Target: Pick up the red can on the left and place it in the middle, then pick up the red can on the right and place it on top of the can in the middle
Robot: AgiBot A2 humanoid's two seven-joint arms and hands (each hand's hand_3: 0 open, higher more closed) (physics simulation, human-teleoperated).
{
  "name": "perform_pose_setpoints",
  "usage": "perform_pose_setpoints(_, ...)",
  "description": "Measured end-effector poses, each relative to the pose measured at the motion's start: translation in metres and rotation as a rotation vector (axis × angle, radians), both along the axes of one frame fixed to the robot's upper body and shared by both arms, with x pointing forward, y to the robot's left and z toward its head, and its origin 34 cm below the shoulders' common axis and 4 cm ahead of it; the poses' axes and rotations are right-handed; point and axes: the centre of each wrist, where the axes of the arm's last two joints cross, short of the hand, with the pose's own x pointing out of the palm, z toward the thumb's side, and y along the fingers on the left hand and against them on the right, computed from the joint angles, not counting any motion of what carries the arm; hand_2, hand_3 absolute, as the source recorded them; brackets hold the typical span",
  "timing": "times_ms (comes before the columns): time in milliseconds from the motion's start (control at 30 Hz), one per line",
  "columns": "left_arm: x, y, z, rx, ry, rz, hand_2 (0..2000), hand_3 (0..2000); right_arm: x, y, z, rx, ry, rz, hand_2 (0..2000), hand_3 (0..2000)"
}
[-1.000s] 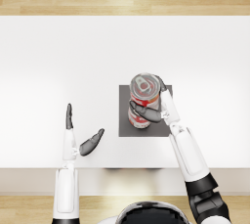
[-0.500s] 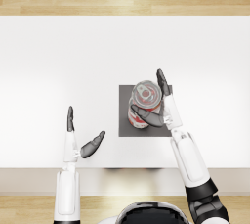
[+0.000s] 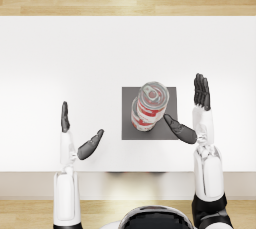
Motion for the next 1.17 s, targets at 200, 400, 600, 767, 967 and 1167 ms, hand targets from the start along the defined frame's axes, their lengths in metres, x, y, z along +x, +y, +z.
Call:
perform_pose_setpoints(200,0.002,0.021,0.021,0.005,-0.083,0.077,0,0,-0.009,-0.04,-0.009,0.083,0.012,-0.126,0,0)
perform_pose_setpoints(400,-0.001,0.025,0.02,0.0,-0.08,0.099,0,0,-0.01,-0.048,-0.016,0.084,-0.261,-0.145,0,0)
perform_pose_setpoints(600,-0.002,0.025,0.02,-0.002,-0.078,0.1,0,0,-0.01,-0.049,-0.017,0.086,-0.314,-0.149,0,0)
perform_pose_setpoints(767,-0.002,0.025,0.02,-0.002,-0.078,0.1,0,0,-0.01,-0.049,-0.017,0.087,-0.321,-0.149,0,0)
perform_pose_setpoints(967,-0.002,0.025,0.02,-0.002,-0.078,0.1,0,0,-0.01,-0.049,-0.017,0.087,-0.322,-0.149,0,0)
perform_pose_setpoints(1167,-0.002,0.025,0.02,-0.002,-0.078,0.1,0,0,-0.01,-0.049,-0.017,0.087,-0.322,-0.149,0,0)
